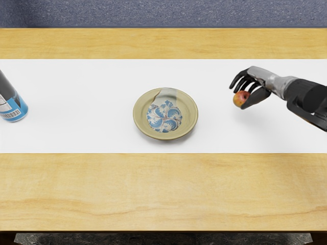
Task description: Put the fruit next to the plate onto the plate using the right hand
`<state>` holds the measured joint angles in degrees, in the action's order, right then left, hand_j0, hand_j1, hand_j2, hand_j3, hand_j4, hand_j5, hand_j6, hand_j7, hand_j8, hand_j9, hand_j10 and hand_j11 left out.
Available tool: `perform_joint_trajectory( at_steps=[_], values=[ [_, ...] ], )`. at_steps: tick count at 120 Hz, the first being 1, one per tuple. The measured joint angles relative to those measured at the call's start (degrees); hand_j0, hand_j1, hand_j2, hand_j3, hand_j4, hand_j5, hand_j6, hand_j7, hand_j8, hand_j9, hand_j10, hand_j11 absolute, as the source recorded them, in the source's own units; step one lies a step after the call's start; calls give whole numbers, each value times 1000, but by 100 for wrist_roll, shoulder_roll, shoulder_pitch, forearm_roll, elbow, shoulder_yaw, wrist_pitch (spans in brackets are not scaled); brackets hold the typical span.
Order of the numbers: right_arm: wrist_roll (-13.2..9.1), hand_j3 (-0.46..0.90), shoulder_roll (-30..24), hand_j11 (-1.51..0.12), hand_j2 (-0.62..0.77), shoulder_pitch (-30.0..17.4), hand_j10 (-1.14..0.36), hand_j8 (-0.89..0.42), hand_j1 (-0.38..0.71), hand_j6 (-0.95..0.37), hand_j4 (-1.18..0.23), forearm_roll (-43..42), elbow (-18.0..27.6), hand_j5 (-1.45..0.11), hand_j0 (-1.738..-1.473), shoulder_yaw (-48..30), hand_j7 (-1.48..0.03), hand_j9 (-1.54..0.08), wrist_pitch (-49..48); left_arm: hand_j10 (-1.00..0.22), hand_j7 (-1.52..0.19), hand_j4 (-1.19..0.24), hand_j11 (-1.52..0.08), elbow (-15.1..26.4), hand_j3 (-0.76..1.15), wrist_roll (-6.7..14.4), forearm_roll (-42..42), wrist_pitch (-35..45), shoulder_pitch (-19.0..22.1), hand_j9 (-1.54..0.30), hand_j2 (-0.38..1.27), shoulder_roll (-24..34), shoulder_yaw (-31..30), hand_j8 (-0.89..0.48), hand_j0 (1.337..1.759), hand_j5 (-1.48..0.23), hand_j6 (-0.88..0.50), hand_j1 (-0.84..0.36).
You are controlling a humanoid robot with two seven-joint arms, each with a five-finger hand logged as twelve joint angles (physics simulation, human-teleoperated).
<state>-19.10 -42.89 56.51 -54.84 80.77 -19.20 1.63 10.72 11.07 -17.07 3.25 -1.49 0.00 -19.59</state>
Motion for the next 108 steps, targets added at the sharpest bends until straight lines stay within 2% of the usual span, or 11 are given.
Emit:
perform_joint_trajectory(
  at_steps=[82,108],
  values=[
    [-23,0,685,-782,200,320,-560,-463,263,-599,-588,16,-16,-798,-1658,0,-780,-783,-18,-241,-313,-241,-313,0,0,0,1,0,0,-313,48,0,0,-241,1658,-313,-241,60],
    [-90,0,928,-783,204,392,-558,-461,265,-600,-590,16,-21,-800,-1658,4,-782,-785,-18,-241,-313,-241,-313,0,0,0,1,0,0,-313,48,0,0,-241,1658,-313,-241,60]
  ],
)
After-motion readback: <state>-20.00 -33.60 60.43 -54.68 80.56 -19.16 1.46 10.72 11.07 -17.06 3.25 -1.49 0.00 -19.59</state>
